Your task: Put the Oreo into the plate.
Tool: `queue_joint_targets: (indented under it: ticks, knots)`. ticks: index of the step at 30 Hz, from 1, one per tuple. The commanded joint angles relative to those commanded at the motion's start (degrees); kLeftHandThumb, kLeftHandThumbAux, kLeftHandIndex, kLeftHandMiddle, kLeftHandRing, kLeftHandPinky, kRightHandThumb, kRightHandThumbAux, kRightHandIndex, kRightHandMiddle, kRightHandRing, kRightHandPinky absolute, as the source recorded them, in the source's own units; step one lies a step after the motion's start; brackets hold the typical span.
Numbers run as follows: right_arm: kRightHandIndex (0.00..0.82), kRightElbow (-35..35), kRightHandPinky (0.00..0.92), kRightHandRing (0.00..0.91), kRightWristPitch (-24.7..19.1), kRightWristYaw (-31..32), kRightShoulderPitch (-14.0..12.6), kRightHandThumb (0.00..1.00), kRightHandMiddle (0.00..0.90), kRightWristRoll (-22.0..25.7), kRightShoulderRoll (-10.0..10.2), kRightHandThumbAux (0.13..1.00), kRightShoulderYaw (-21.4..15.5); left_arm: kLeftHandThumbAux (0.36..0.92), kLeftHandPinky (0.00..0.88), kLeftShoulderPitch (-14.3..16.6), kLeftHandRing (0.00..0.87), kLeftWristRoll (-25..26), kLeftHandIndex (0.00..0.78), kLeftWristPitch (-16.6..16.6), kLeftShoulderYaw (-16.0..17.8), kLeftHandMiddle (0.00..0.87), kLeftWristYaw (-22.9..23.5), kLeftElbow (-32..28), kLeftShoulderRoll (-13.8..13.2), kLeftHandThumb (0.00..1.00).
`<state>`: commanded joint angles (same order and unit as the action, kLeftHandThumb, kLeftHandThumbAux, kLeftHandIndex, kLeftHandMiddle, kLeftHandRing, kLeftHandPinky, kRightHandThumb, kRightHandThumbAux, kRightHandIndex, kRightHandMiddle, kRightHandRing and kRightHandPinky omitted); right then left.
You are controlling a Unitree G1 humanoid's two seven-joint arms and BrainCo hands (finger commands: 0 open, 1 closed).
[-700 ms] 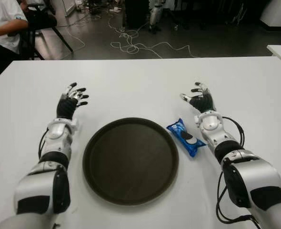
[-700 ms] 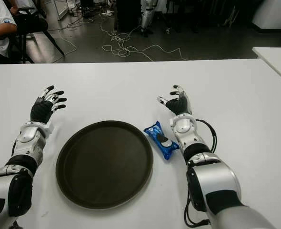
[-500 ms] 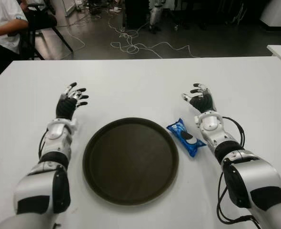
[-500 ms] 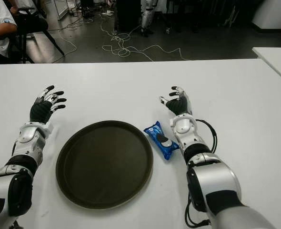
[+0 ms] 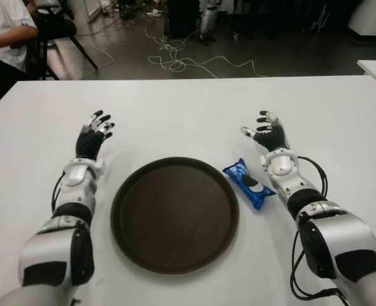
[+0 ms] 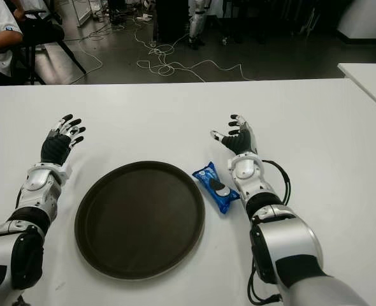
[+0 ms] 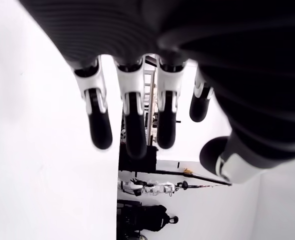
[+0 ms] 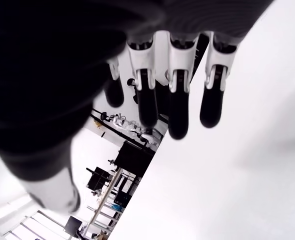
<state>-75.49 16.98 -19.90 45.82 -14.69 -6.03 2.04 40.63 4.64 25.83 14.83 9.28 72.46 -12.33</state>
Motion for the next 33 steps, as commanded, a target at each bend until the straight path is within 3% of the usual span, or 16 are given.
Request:
queue_joint_targets:
  ticks: [19,33]
  knots:
    - [0.159,-0.11,0.283,0.256,-1.29,-0.42,0.36,0.066,0.226,-0.87,-0.10,0.735,0.39,0.601,0.107,0.19,0.119,-1.55,0.085,0.21,-1.06,0.133,-0.69,0.21,-0.29,0.162]
    - [0.153,-0.22,0.197,0.220,-1.61,0.04,0.50,0.001,0.212,-0.51,-0.07,0.716,0.10,0.629,0.123,0.42,0.131,-1.98,0.105,0.52,-1.04,0.145,-0.29,0.50,-0.39,0.132]
